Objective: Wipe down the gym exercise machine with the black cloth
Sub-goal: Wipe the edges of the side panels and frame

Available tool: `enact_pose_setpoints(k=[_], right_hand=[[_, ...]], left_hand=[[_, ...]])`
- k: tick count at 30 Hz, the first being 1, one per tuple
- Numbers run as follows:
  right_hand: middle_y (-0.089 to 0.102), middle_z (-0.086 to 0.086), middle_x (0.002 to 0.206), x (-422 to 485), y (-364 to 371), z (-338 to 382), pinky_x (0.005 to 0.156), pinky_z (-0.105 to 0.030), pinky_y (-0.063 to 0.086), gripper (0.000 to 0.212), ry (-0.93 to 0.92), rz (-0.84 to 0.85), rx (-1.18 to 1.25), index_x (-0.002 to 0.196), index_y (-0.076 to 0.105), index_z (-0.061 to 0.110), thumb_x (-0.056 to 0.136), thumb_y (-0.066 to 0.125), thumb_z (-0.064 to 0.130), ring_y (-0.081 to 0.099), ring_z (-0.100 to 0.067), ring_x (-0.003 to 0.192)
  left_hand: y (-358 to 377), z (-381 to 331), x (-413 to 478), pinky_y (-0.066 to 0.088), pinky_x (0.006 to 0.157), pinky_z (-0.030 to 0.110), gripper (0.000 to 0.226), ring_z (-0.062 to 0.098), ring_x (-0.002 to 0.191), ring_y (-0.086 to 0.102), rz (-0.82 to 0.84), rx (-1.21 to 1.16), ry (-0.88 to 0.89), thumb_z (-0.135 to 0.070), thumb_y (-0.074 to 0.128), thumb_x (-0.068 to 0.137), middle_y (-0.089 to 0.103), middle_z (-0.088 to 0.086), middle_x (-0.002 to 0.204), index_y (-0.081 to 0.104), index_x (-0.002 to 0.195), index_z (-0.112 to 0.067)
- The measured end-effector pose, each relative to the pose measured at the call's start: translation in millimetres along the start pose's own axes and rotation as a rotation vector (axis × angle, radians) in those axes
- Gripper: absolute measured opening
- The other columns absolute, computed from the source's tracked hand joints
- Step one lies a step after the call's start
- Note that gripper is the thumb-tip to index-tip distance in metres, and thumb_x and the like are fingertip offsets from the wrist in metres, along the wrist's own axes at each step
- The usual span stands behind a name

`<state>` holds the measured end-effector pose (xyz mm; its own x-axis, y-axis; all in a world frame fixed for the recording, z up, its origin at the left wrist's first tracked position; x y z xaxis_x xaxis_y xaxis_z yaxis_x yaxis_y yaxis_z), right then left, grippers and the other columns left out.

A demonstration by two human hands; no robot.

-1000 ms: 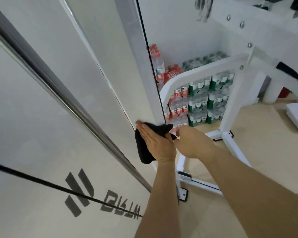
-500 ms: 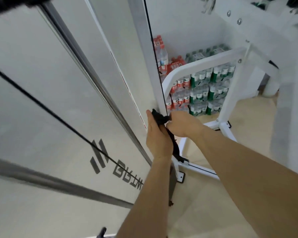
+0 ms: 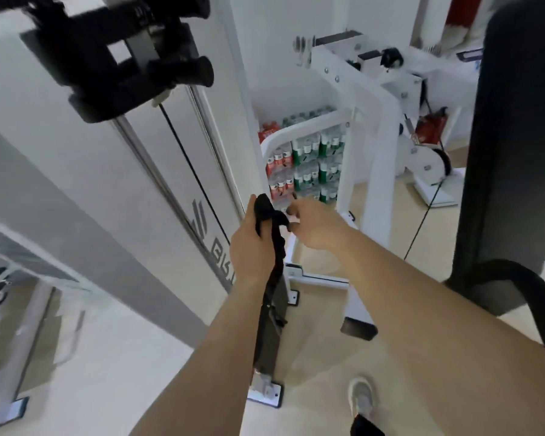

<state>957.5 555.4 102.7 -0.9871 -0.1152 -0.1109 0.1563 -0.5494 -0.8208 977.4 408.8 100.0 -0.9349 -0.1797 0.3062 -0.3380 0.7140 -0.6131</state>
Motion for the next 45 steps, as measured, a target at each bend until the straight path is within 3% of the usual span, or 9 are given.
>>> enact_pose_setpoints(k=[8,11,14,17,22,29,37,41,45], right_hand=[[0.054,-0.006,0.141,-135,23,21,0.101,-0.041,0.047,0.042,0.041,-0.069,0.041,0.140,0.052,0.018,0.099,0.050,0.025,0.055,-0.027,0.123],[0.057,-0.004,0.127,-157,51,31,0.095,-0.039,0.048,0.034,-0.022,-0.047,0.051,0.133,0.055,0.017,0.100,0.050,0.023,0.057,-0.026,0.114],[0.054,-0.003,0.115,-162,99,21,0.088,-0.040,0.050,0.030,-0.044,0.019,0.014,0.126,0.055,0.018,0.097,0.051,0.024,0.058,-0.025,0.104],[0.056,-0.004,0.120,-157,152,0,0.088,-0.046,0.053,0.034,-0.041,0.087,-0.044,0.128,0.054,0.019,0.095,0.053,0.027,0.061,-0.029,0.106],[0.058,-0.004,0.125,-118,205,-42,0.088,-0.045,0.053,0.036,-0.012,0.034,-0.035,0.130,0.056,0.021,0.094,0.053,0.024,0.060,-0.026,0.108],[0.055,0.002,0.110,-51,237,-89,0.085,-0.039,0.048,0.006,0.053,-0.219,0.402,0.101,0.053,0.025,0.100,0.048,0.027,0.058,-0.013,0.094],[0.068,0.011,0.091,58,261,-142,0.077,-0.027,0.046,0.020,0.039,-0.335,0.638,0.099,0.061,0.025,0.103,0.042,0.020,0.063,-0.003,0.087],[0.069,0.010,0.101,109,277,-171,0.088,-0.039,0.055,0.017,0.041,-0.303,0.644,0.101,0.058,0.031,0.097,0.049,0.018,0.068,-0.014,0.095],[0.069,0.008,0.108,155,287,-177,0.076,-0.042,0.059,0.046,-0.083,-0.290,0.525,0.112,0.054,0.042,0.088,0.054,0.002,0.071,-0.014,0.080]], left_hand=[[-54,7,-100,0.042,0.049,0.024,0.040,0.008,0.063,0.056,0.132,0.027,-0.058,-0.035,0.038,0.105,0.061,-0.007,0.080,0.041,0.145,-0.040],[-56,26,-124,0.035,0.048,0.021,0.039,0.010,0.064,0.055,0.155,0.026,-0.124,-0.033,0.038,0.105,0.061,-0.004,0.081,0.044,0.144,-0.034],[-44,51,-144,0.035,0.049,0.022,0.031,0.024,0.070,0.060,0.164,-0.036,-0.193,-0.029,0.040,0.105,0.060,-0.001,0.078,0.052,0.134,-0.026],[-19,86,-158,0.036,0.050,0.028,0.024,0.018,0.064,0.057,0.172,-0.025,-0.251,-0.030,0.039,0.105,0.059,-0.002,0.072,0.057,0.118,-0.019],[33,141,-155,0.043,0.069,0.037,0.026,0.031,0.086,0.061,0.169,-0.064,-0.315,-0.033,0.039,0.104,0.066,0.005,0.090,0.057,0.108,-0.015],[110,195,-133,0.044,0.073,0.029,0.022,0.012,0.086,0.062,0.163,-0.382,-0.434,-0.032,0.043,0.104,0.065,-0.011,0.089,0.063,0.107,-0.022],[203,245,-69,0.055,0.087,0.038,0.022,0.012,0.089,0.067,0.181,-0.576,-0.472,-0.035,0.047,0.102,0.071,-0.006,0.092,0.067,0.109,-0.029],[239,267,-36,0.050,0.068,0.013,0.023,0.000,0.082,0.066,0.156,-0.665,-0.437,-0.036,0.047,0.104,0.071,-0.010,0.090,0.067,0.113,-0.031],[260,278,-6,0.050,0.092,0.029,0.028,0.010,0.106,0.064,0.150,-0.618,-0.321,-0.033,0.047,0.102,0.070,-0.009,0.112,0.064,0.125,-0.033]])
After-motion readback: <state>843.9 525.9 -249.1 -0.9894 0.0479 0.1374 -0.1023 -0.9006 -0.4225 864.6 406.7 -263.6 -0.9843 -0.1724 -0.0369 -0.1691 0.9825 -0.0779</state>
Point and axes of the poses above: each hand's wrist, its own x-axis towards the middle knuckle, its own y-axis out of the palm, z = x × y, the point moved 10 cm from there along x, towards the middle knuckle
